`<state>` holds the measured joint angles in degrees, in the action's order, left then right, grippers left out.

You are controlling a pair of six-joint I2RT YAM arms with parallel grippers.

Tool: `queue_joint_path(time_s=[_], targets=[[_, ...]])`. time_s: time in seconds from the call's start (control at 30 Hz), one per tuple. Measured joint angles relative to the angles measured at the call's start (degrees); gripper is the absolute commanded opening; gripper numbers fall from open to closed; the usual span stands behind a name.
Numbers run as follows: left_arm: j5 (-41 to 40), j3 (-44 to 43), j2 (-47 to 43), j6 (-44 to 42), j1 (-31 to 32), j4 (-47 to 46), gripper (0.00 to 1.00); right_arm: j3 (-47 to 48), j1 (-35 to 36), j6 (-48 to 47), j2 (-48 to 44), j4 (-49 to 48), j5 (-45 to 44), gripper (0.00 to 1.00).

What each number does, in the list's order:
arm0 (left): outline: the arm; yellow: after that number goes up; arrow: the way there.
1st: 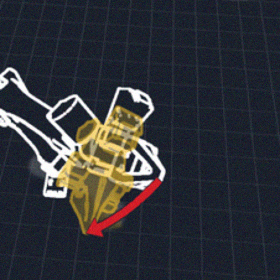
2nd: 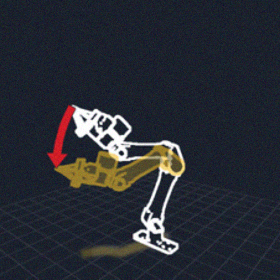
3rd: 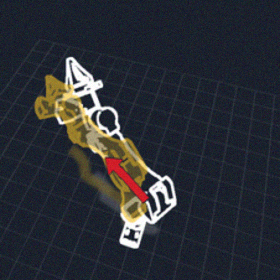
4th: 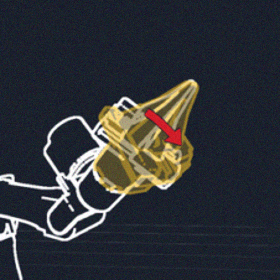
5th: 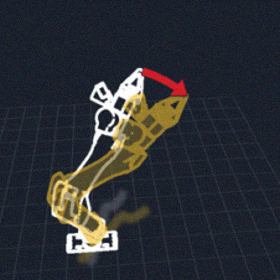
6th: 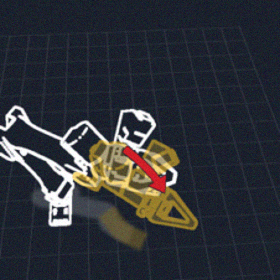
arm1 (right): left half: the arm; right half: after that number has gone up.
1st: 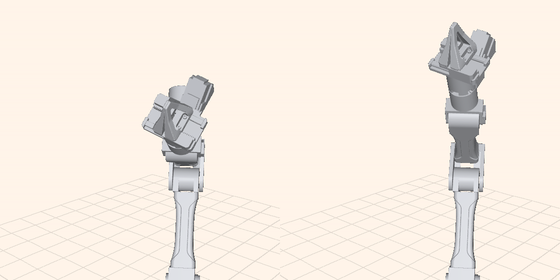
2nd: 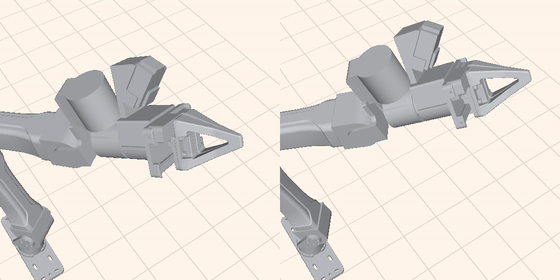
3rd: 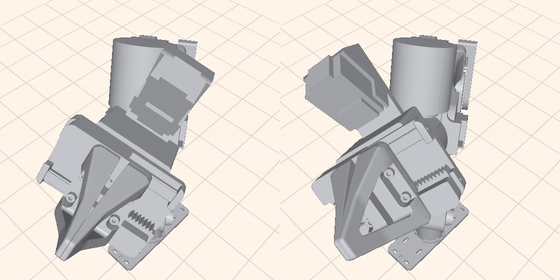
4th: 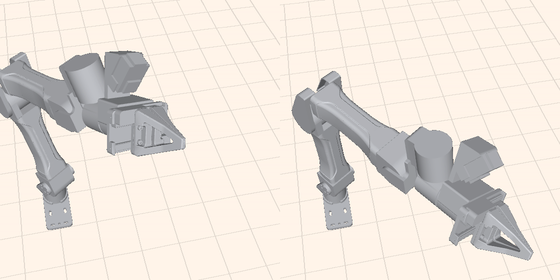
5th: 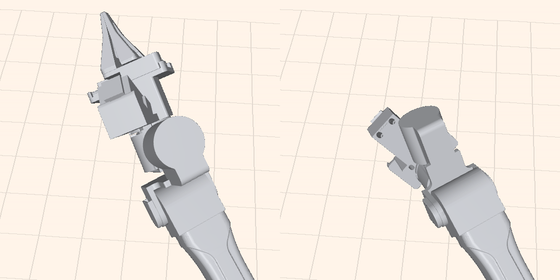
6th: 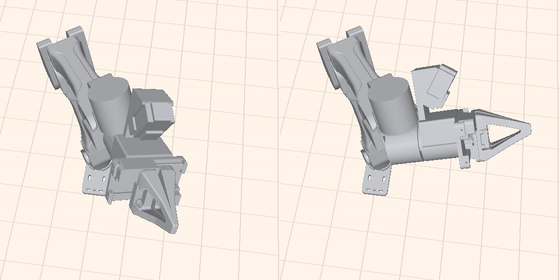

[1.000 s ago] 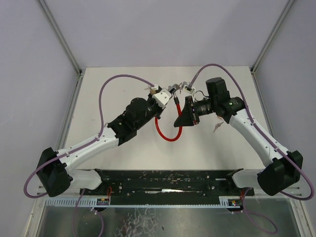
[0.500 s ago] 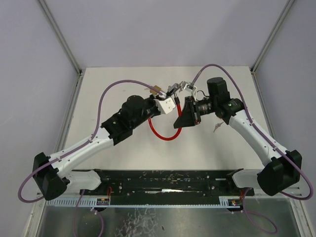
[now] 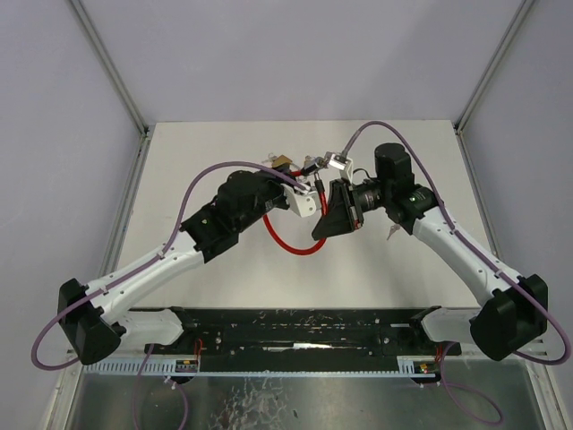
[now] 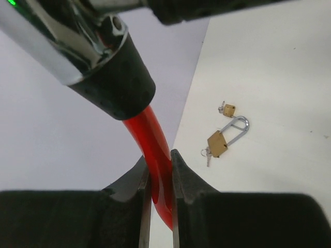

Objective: Lock with the key
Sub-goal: Lock the lock.

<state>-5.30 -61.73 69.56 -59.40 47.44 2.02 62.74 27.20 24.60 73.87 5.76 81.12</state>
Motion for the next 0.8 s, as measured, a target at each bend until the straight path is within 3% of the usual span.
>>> queue_joint_path(time_s=[0.33, 0.53, 0.63, 0.8], targets=[[3.9, 0.3, -1.7, -7.5, -1.9, -2.0, 0.0, 0.0, -4.7, 1.0, -0.9, -0.5, 0.6, 0.0], [6.3, 0.1, -2.2, -11.1, -1.9, -1.3, 0.0, 1.2, -4.1, -0.2, -0.2, 0.4, 1.6, 0.0], [6.9, -2.1, -0.7, -11.2, -2.2, 0.2, 0.0, 3.2, -3.7, -3.0, 0.4, 4.0, 1.2, 0.0], [7.1, -5.3, 0.6, -11.2, -2.4, 1.9, 0.0, 11.0, -3.7, -16.6, 1.9, 19.6, -3.4, 0.0]])
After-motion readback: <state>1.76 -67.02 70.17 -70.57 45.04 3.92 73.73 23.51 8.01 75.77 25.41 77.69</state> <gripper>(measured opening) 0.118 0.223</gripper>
